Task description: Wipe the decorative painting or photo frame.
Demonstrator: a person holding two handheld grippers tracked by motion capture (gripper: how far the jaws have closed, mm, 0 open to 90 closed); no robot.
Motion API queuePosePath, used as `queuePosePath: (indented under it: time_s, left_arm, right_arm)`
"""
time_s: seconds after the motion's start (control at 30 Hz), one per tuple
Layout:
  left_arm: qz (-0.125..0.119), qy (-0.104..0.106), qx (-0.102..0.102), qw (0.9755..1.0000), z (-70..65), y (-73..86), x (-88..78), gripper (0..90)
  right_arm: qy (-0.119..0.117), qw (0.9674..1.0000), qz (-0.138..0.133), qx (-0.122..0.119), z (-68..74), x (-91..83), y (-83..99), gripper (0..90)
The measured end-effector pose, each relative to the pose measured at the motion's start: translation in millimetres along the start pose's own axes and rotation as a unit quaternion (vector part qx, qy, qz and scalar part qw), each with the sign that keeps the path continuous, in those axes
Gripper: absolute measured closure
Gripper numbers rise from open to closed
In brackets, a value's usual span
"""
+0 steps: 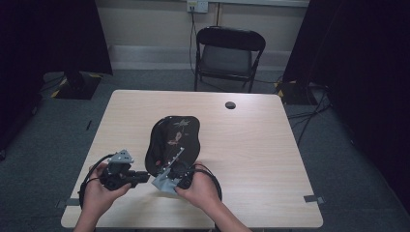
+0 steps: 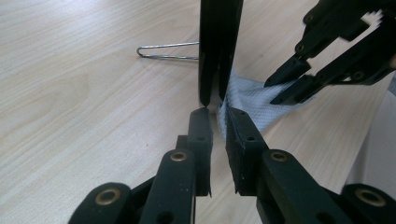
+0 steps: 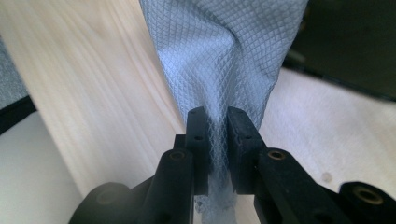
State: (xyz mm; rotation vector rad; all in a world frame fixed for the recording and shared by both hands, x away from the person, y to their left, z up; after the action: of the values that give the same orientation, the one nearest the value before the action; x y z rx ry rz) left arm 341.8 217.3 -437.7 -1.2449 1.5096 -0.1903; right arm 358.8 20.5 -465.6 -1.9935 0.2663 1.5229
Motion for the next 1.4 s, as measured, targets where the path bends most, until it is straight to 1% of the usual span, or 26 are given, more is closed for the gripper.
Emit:
queuePosePath:
  time_s: [0.07,0.13,0.23,0.27,0.3,0.33,0.37,0.4,0.43,0.47,0.5,0.53,0.57,0.67,0.7,0.73,0.77,0.87,0.97,1.03,1.1,1.23,1.3,1.33,1.37,1.4]
  left_arm:
    - [0.002,-0.001,0.0,1.0,0.4,0.1,-1.0,80.2]
    - [0.001,-0.001,0.0,1.0,0.5,0.2,-1.4,80.3]
    - [0.002,-0.002,0.001,1.0,0.8,0.3,-1.2,80.2]
    - [0.002,-0.003,0.001,1.0,0.8,0.3,-1.2,80.2]
    - [0.002,-0.003,0.001,1.0,0.8,0.3,-1.2,80.2]
    - [0.002,-0.004,0.0,1.0,1.2,0.5,-1.6,80.2]
    - [0.002,-0.004,0.0,1.0,1.2,0.5,-1.6,80.2]
    - [0.001,-0.005,-0.002,1.0,1.5,0.8,-1.5,80.2]
    - [-0.001,-0.006,-0.003,1.0,1.4,0.9,-1.2,80.2]
    - [0.0,-0.004,-0.003,1.0,1.8,1.0,-1.5,80.2]
    - [0.0,-0.004,-0.003,1.0,1.9,1.0,-1.5,80.2]
    - [0.0,-0.004,-0.003,1.0,1.9,1.0,-1.5,80.2]
    - [0.0,-0.005,-0.003,1.0,2.1,0.9,-1.5,80.2]
    - [0.001,-0.005,-0.002,1.0,2.2,1.0,-0.9,80.2]
    - [0.001,-0.005,-0.002,1.0,2.2,1.0,-0.9,80.2]
    - [0.0,-0.004,-0.002,1.0,1.9,0.7,-0.4,80.2]
    - [0.001,-0.004,-0.002,1.0,2.0,0.7,-0.2,80.2]
    - [0.003,-0.003,-0.002,1.0,1.6,0.6,0.7,80.2]
    - [0.004,-0.004,-0.001,1.0,2.2,0.7,0.6,80.2]
    - [0.0,-0.004,-0.003,1.0,2.4,0.8,1.0,80.2]
    - [0.0,-0.004,-0.004,1.0,2.4,1.0,1.0,80.2]
    - [0.002,-0.001,-0.004,1.0,2.8,1.1,0.7,80.2]
    - [0.003,-0.001,-0.003,1.0,2.8,1.1,0.4,80.2]
    - [0.003,-0.001,-0.002,1.0,2.8,1.2,0.6,80.2]
    - [0.003,-0.001,-0.002,1.0,2.8,1.2,0.6,80.2]
    - [0.002,-0.002,-0.002,1.0,2.9,1.2,0.4,80.2]
  right_arm:
    - [0.001,1.0,0.007,0.003,-1.0,4.5,3.8,80.8]
    - [0.001,1.0,0.006,0.0,-2.8,5.8,7.2,80.7]
    - [0.002,1.0,0.007,0.003,-4.1,2.9,9.1,80.7]
    - [0.004,1.0,-0.002,0.002,-6.5,-4.2,9.6,80.7]
    - [0.004,1.0,-0.002,0.002,-6.5,-4.2,9.6,80.7]
    - [0.006,0.9999,-0.011,0.002,-8.5,-12.9,8.6,80.7]
    - [0.006,0.9999,-0.011,0.002,-8.5,-12.9,8.6,80.7]
    - [0.007,0.9998,-0.017,0.003,-10.2,-19.0,7.7,80.7]
    - [0.01,0.9996,-0.026,0.006,-12.5,-27.2,5.9,80.7]
    - [0.015,0.9992,-0.036,0.007,-16.2,-39.8,3.3,80.7]
    - [0.015,0.9992,-0.036,0.007,-16.2,-39.8,3.3,80.7]
    - [0.019,0.9988,-0.045,0.005,-18.9,-46.9,1.3,80.7]
    - [0.025,0.9982,-0.054,0.004,-23.5,-60.9,-2.8,80.7]
    - [0.035,0.9969,-0.07,0.004,-28.2,-80.2,-11.1,80.6]
    - [0.035,0.9969,-0.07,0.004,-28.2,-80.2,-11.1,80.6]
    - [0.036,0.9965,-0.075,0.003,-29.0,-84.3,-13.5,80.6]
    - [0.038,0.9959,-0.082,0.003,-29.4,-91.6,-18.4,80.6]
    - [0.039,0.9947,-0.095,0.002,-27.8,-103.1,-30.9,80.7]
    - [0.038,0.9944,-0.098,-0.001,-26.0,-105.9,-36.5,80.7]
    - [0.04,0.9944,-0.098,-0.005,-22.7,-108.2,-43.7,80.6]
    - [0.041,0.9944,-0.098,-0.005,-21.4,-108.3,-45.4,80.6]
    - [0.038,0.9953,-0.088,-0.011,-18.3,-99.1,-46.0,80.6]
    - [0.037,0.9957,-0.085,-0.01,-17.0,-96.4,-44.9,80.6]
    - [0.035,0.9964,-0.076,-0.014,-14.9,-88.2,-41.3,80.6]
    - [0.035,0.9964,-0.076,-0.014,-14.9,-88.2,-41.3,80.6]
    - [0.034,0.9969,-0.07,-0.014,-13.5,-83.5,-38.8,80.6]
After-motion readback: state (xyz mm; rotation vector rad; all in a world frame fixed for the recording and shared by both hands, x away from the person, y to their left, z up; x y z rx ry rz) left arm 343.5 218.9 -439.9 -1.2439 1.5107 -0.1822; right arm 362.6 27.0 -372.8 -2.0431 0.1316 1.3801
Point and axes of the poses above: each handheld gripper's, and its own axes: x roughly forward along the jaws, y roughly out of its underside, z roughly to its left, the point moved 3 cm from there along x, roughly forward along the jaws, and after that the axes turned 15 degrees about y, right-handed, at the moved point
